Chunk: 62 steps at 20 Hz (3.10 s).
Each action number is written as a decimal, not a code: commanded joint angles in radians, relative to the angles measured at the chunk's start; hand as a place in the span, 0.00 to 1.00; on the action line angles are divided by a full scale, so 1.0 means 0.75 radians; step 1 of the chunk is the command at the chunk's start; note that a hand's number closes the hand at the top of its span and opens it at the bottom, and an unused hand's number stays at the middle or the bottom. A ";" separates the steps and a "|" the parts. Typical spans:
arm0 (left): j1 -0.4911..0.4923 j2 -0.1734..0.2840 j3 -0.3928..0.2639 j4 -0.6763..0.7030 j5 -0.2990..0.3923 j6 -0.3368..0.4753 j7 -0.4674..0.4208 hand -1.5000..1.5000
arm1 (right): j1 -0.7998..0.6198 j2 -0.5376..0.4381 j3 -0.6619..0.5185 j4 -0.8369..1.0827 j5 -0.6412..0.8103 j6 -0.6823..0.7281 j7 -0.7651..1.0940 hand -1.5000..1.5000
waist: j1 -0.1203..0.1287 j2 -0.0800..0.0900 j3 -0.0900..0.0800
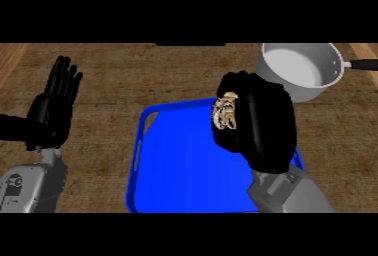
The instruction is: Pick the cupcake from the tray and place it in the pot
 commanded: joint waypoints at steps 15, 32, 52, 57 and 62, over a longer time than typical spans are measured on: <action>0.024 -0.038 -0.001 0.030 -0.024 -0.016 -0.048 0.50 | -0.022 -0.527 -0.878 0.389 -0.488 -0.047 -0.556 1.00 | 0.003 0.007 0.001; -0.039 -0.031 0.011 -0.034 -0.014 -0.036 0.038 0.50 | -0.402 -0.711 -1.015 1.593 -0.508 -0.447 -1.132 1.00 | 0.052 0.018 0.003; -0.057 -0.060 0.002 0.045 -0.047 -0.031 -0.012 0.50 | -0.599 -0.712 -1.314 1.993 -0.902 -0.142 -1.519 0.00 | 0.035 0.019 0.003; -0.063 -0.034 0.036 0.041 -0.028 -0.043 -0.005 0.50 | -0.626 -0.812 -1.464 2.035 -1.060 -0.045 -1.460 0.00 | 0.027 0.017 0.003; -0.071 -0.037 0.042 0.005 -0.018 -0.035 0.030 0.50 | -0.547 -0.894 -1.548 2.080 -1.152 -0.012 -1.553 0.00 | 0.043 0.024 0.005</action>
